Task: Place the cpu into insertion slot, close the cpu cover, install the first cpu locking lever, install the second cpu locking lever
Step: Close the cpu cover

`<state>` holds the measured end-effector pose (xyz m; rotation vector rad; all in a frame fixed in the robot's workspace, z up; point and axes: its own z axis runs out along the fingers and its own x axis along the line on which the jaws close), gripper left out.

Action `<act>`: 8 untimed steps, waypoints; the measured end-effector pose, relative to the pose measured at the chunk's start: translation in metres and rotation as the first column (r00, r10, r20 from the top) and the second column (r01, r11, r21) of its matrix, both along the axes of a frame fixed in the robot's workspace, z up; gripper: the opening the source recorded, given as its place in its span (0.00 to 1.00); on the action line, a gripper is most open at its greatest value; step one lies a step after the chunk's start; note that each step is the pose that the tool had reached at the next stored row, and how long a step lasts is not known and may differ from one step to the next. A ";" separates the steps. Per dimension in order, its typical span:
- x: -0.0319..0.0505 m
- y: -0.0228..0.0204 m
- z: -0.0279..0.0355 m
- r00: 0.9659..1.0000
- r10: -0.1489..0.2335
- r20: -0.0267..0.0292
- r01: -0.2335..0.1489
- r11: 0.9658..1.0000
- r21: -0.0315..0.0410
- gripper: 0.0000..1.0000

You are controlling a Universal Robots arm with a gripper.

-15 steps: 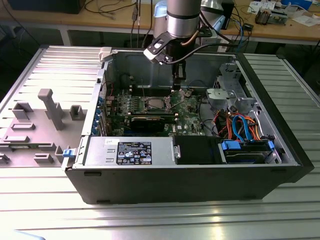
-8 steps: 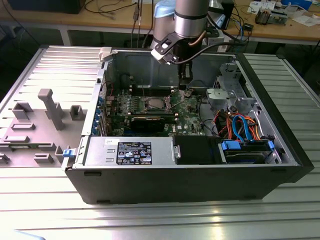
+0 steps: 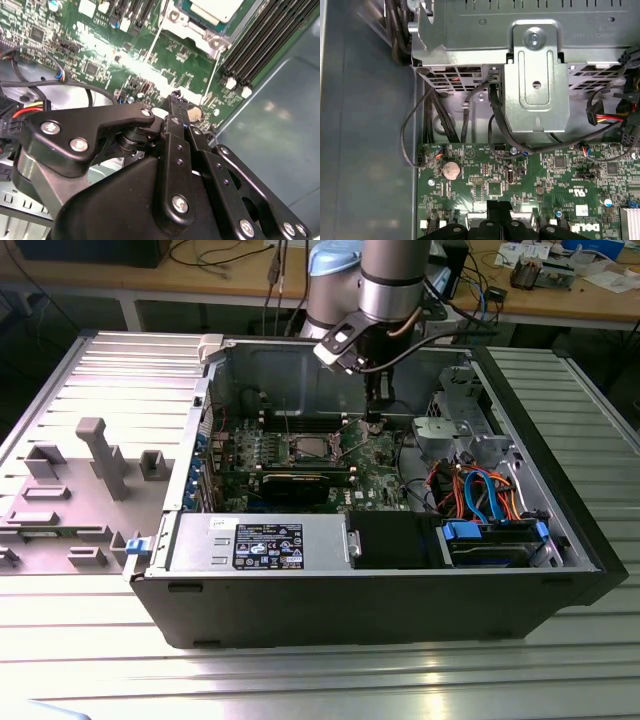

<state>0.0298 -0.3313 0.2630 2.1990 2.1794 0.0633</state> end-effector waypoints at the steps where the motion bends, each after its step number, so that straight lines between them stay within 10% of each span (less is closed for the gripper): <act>1: 0.0022 0.0003 -0.0005 1.000 0.000 0.000 0.000 1.000 0.000 0.11; 4: 0.0112 0.0014 -0.0138 1.000 0.000 0.000 0.000 1.000 0.000 0.11; 8: 0.0039 0.0014 -0.0140 1.000 0.000 0.003 0.000 1.000 0.000 0.11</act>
